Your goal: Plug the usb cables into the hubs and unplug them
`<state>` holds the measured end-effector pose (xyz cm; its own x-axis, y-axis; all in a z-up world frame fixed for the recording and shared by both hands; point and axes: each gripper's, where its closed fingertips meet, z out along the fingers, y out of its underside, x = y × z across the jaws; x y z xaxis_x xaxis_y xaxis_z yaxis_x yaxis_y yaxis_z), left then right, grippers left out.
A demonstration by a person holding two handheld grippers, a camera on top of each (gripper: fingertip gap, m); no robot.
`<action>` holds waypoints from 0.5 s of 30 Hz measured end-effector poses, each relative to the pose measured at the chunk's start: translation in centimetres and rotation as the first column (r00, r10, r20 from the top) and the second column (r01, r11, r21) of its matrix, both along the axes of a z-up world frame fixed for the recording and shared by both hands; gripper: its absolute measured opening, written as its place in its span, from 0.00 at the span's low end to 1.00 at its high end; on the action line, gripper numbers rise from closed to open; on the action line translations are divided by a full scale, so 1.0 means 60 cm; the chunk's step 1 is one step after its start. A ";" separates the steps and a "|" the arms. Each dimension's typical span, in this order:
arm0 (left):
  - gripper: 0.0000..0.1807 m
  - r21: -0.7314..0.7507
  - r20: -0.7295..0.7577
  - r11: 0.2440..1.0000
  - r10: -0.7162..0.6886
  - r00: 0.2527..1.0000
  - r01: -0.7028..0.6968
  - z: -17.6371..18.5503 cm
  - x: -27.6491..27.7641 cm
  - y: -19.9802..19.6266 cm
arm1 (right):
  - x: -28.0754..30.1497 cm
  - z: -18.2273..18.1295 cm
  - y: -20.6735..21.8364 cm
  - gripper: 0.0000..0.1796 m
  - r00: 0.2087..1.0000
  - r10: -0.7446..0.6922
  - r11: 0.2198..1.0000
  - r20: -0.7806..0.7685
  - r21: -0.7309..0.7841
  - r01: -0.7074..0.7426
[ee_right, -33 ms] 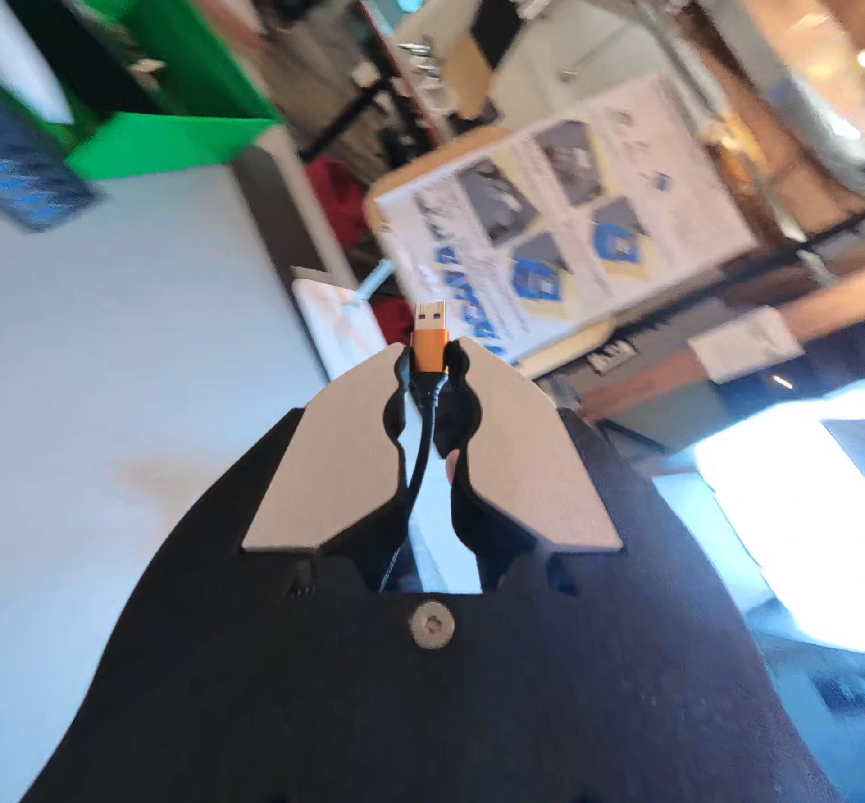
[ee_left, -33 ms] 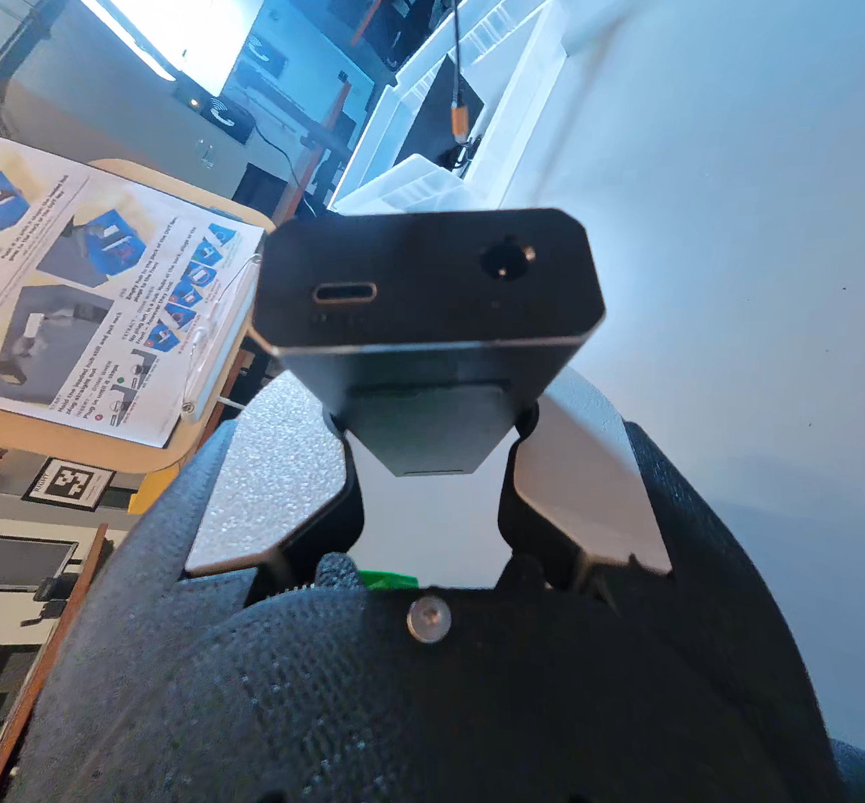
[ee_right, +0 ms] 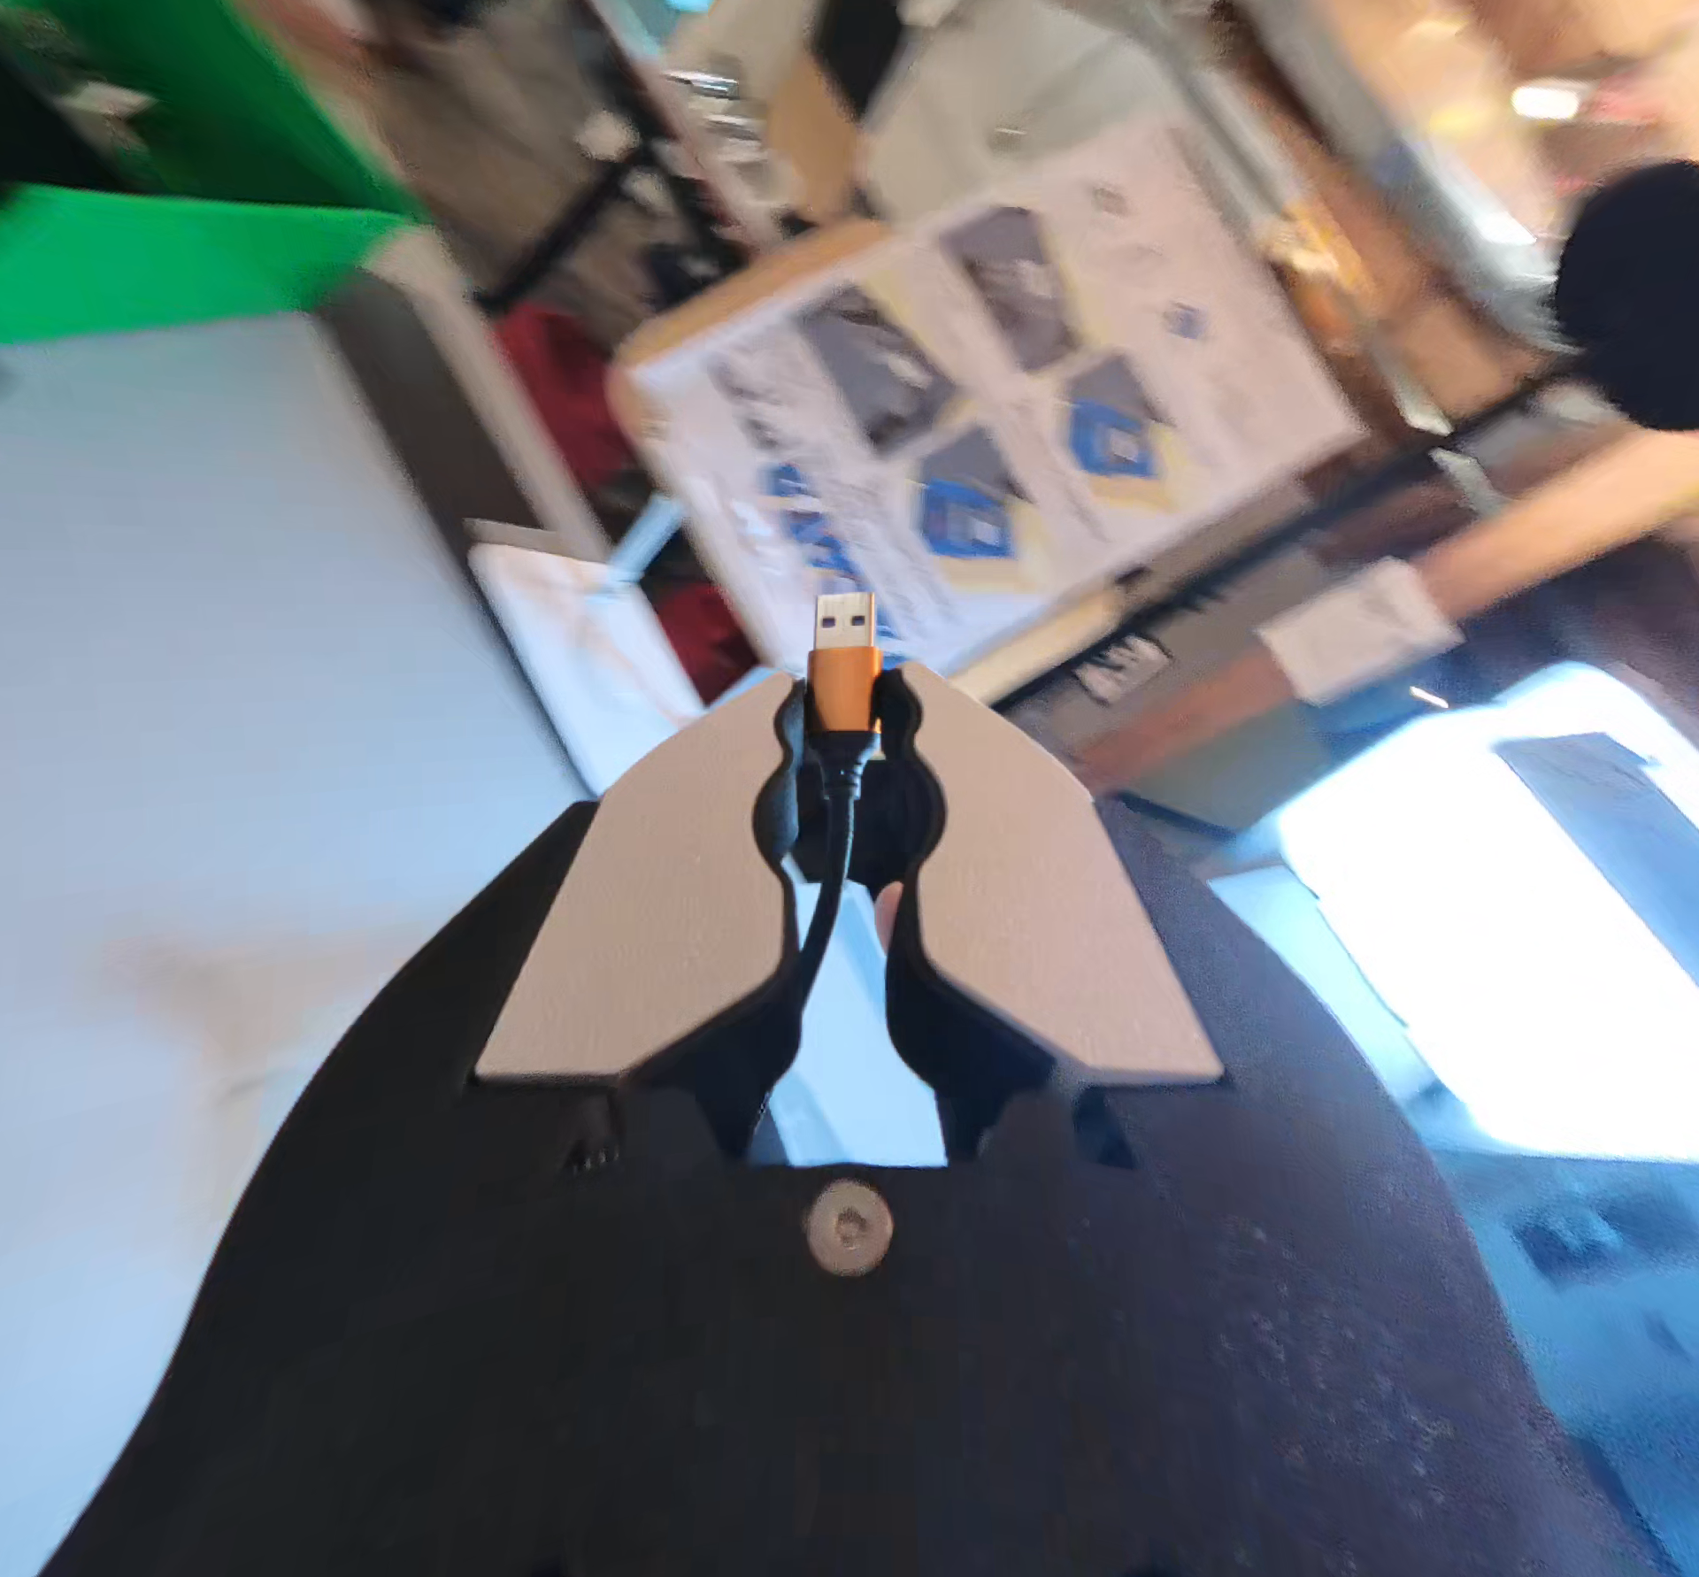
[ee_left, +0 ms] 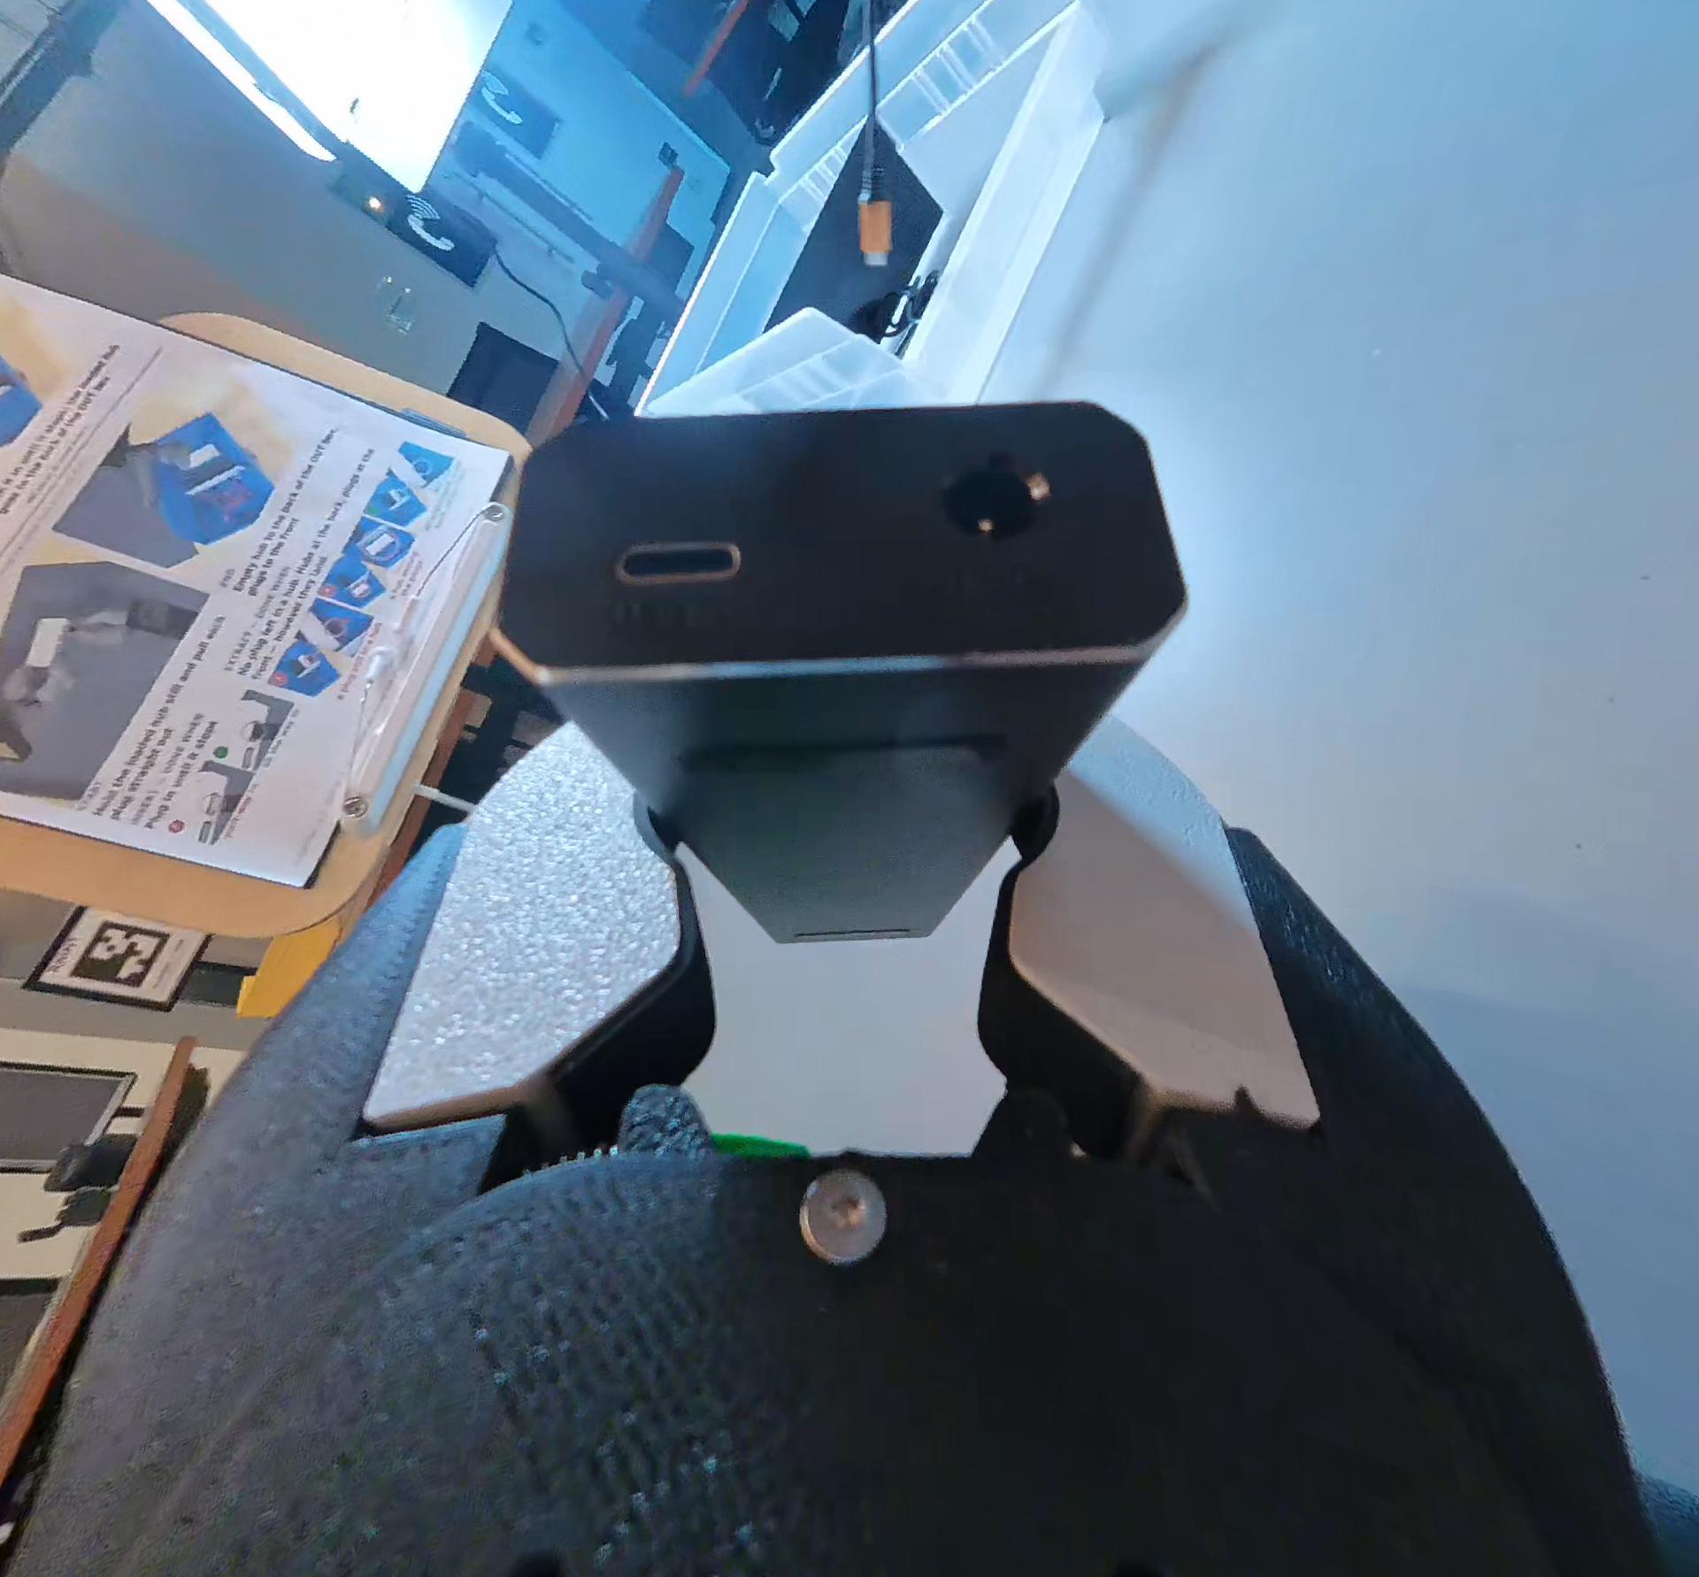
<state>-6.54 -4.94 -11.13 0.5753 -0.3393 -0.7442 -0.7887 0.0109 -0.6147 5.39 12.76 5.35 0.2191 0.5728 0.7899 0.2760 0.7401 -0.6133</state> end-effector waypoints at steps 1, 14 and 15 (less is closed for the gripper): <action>0.40 -0.005 0.011 1.000 -0.008 1.000 0.008 -0.003 0.004 0.002 | 0.014 0.008 0.035 0.09 0.996 -0.068 0.998 -0.064 0.012 0.069; 0.40 -0.050 0.075 0.997 -0.052 0.996 0.056 -0.030 0.024 0.008 | 0.038 -0.234 0.246 0.14 0.929 -0.275 0.835 0.247 -0.417 0.358; 0.40 -0.052 0.077 0.997 -0.056 0.995 0.061 -0.031 0.026 0.008 | 0.038 -0.230 0.243 0.16 0.935 -0.261 0.827 0.241 -0.444 0.345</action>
<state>-5.00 -4.48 -13.01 0.6071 -0.4130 -0.6788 -0.7390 0.0204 -0.6734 7.69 27.32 -8.46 0.3367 0.8100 0.4802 0.5647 0.2344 -0.7913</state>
